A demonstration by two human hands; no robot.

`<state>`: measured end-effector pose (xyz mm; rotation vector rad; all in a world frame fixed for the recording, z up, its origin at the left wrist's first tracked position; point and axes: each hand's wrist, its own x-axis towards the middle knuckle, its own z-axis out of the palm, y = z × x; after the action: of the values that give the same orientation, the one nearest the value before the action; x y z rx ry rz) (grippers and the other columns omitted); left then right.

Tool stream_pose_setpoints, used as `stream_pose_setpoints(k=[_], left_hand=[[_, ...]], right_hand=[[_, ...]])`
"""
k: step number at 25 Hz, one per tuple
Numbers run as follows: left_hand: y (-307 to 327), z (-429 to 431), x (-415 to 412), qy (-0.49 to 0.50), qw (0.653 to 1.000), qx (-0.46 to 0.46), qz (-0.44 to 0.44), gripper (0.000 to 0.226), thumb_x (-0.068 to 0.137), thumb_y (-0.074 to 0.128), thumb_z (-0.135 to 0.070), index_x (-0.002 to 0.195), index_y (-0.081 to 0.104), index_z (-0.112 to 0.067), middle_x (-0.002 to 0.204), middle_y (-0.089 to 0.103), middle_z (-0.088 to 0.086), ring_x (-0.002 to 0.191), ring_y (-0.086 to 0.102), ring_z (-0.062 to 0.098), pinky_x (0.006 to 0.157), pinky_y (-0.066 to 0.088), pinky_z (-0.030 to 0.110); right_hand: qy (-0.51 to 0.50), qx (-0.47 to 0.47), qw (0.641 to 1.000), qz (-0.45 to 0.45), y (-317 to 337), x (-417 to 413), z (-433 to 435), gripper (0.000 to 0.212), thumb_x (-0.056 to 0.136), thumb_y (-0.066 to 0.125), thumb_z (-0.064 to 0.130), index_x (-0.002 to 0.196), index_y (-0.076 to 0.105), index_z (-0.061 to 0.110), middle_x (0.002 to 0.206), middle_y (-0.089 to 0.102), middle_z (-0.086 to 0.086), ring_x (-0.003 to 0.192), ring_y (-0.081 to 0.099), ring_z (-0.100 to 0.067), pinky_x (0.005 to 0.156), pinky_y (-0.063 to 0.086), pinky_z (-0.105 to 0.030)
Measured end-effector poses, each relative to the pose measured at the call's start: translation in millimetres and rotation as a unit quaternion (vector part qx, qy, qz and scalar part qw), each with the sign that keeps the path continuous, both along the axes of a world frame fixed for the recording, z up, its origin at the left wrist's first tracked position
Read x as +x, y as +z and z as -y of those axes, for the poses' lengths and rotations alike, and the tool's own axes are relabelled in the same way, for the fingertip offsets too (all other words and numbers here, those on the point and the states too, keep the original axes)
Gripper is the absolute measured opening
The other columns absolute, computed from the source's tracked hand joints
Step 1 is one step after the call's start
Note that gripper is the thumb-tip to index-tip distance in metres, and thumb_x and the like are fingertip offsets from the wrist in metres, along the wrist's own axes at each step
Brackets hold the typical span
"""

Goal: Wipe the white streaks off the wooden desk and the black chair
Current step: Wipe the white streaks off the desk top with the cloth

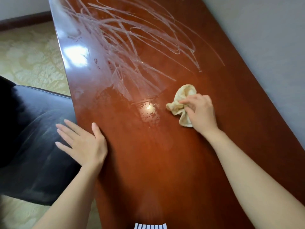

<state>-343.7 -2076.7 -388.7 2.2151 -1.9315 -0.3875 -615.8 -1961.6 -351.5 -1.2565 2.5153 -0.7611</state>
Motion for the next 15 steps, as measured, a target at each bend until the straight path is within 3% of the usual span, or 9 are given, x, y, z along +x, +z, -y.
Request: stream_pose_setpoints(k=[2, 7, 12, 15], left_hand=[[-4.4, 2.3, 2.1, 0.007, 0.999, 0.018, -0.033, 0.071, 0.1, 0.031, -0.043, 0.15, 0.005, 0.0, 0.157, 0.01, 0.022, 0.145, 0.014, 0.032, 0.116, 0.004, 0.05], [-5.8, 6.2, 2.9, -0.001, 0.996, 0.015, -0.085, 0.066, 0.097, 0.031, -0.047, 0.146, 0.023, -0.005, 0.144, 0.042, 0.019, 0.122, 0.047, 0.042, 0.105, 0.032, 0.052], [-3.2, 5.3, 3.5, 0.001, 0.996, 0.025, -0.086, 0.064, 0.097, 0.026, -0.049, 0.147, 0.021, -0.009, 0.141, 0.045, 0.016, 0.117, 0.051, 0.04, 0.097, 0.037, 0.048], [1.1, 4.1, 3.5, 0.006, 0.994, 0.035, -0.102, 0.062, 0.099, 0.022, -0.047, 0.148, 0.02, -0.011, 0.144, 0.043, 0.014, 0.119, 0.05, 0.039, 0.095, 0.037, 0.047]], right_hand=[[-0.06, 0.026, 0.997, -0.027, 2.4, -5.8, 28.2, 0.026, 0.088, 0.058, 0.006, 0.108, 0.069, 0.018, 0.113, 0.06, -0.001, 0.104, 0.043, -0.022, 0.081, 0.025, -0.013], [-0.109, 0.07, 0.988, -0.085, -1.7, 19.0, 93.8, 0.024, 0.093, 0.045, 0.005, 0.109, 0.06, 0.016, 0.121, 0.052, -0.005, 0.11, 0.038, -0.027, 0.088, 0.036, -0.033], [0.019, 0.044, 0.995, -0.088, -10.6, 92.6, 125.2, 0.026, 0.087, 0.045, 0.007, 0.102, 0.063, 0.018, 0.107, 0.056, -0.003, 0.105, 0.041, -0.029, 0.081, 0.035, -0.036], [0.116, -0.037, 0.991, -0.064, -16.0, 139.3, 108.7, 0.019, 0.07, 0.056, 0.007, 0.084, 0.068, 0.014, 0.087, 0.061, -0.004, 0.087, 0.051, -0.032, 0.07, 0.045, -0.042]])
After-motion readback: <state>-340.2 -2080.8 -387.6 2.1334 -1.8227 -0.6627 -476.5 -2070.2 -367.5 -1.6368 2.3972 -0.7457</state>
